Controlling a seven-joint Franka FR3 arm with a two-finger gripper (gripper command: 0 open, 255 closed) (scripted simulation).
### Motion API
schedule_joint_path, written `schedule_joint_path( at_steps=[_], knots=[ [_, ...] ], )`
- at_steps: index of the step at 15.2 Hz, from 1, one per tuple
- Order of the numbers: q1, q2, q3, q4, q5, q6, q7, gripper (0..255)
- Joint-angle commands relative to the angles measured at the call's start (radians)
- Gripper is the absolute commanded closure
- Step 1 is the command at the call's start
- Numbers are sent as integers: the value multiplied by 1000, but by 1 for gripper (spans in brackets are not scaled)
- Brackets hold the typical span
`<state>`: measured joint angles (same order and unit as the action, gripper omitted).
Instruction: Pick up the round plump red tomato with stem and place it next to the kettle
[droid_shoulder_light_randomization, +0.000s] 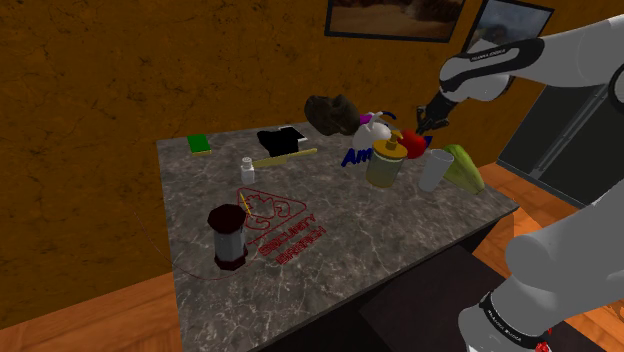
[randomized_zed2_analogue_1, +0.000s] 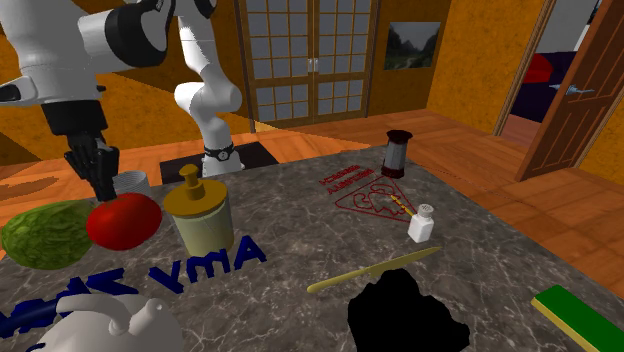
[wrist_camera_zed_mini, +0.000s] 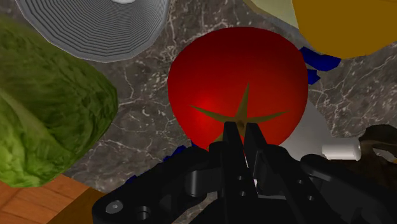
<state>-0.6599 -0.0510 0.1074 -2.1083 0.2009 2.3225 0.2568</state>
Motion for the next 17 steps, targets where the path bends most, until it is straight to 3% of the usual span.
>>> schedule_joint_path(
  at_steps=[1, 11, 17],
  knots=[
    [1, 10, 1, -18, 3, 29, -4, 255],
    [5, 72, 5, -92, 23, 164, -32, 255],
    [5, 72, 5, -92, 23, 164, -32, 255]
  ],
)
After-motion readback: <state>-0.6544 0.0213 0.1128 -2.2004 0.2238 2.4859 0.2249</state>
